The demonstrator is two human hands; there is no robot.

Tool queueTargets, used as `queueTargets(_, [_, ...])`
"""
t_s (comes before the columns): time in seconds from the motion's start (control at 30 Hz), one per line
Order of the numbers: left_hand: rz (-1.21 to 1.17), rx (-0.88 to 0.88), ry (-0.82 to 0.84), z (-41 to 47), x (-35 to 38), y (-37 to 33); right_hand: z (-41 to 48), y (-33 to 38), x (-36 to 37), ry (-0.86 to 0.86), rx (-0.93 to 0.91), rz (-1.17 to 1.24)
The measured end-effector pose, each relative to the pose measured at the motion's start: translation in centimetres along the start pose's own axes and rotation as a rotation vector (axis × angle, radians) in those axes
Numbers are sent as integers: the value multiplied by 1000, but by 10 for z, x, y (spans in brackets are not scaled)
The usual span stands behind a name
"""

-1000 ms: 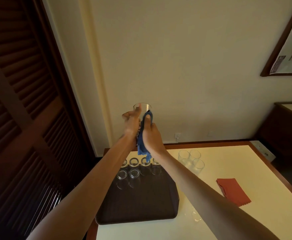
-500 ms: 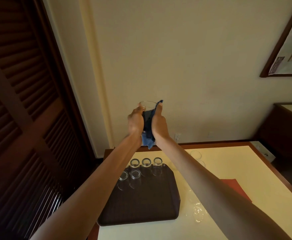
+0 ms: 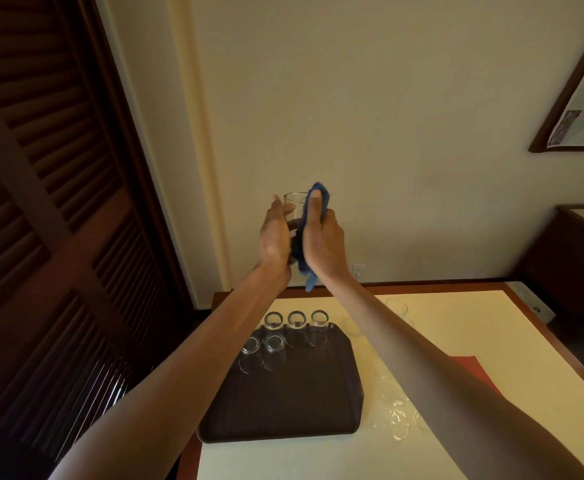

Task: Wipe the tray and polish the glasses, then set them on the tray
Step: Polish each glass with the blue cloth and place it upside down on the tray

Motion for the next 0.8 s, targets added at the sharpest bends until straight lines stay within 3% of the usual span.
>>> queueTargets(0.1, [94,-11,25,-2,7,0,7,-10,-8,8,93,29])
queueTargets(0.27, [135,-36,-51,3,-4,-5,-8,-26,15,175,219,2])
queueTargets(0.37, [69,-23,-32,3,-7,-3,-18,-23,22,201,124,-90])
queueTargets(0.53, [4,46,18,0,-3,4,-8,2,10,58,-80,-140])
queueTargets(0.67, [-22,-32,73,-8,6,15,5,1,-9,11,-16,-81])
queueTargets(0.8, [-31,-10,80,-11,8,11,5,-17,5,103,51,-15])
Point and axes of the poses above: each hand's wrist, its own z-axis towards the middle knuckle, its own x-axis out of the palm, y = z × x, the point moved 9 cm from there along z, towards the middle knuckle, and after that the axes turned 9 degrees about y, right-handed, at the moved point
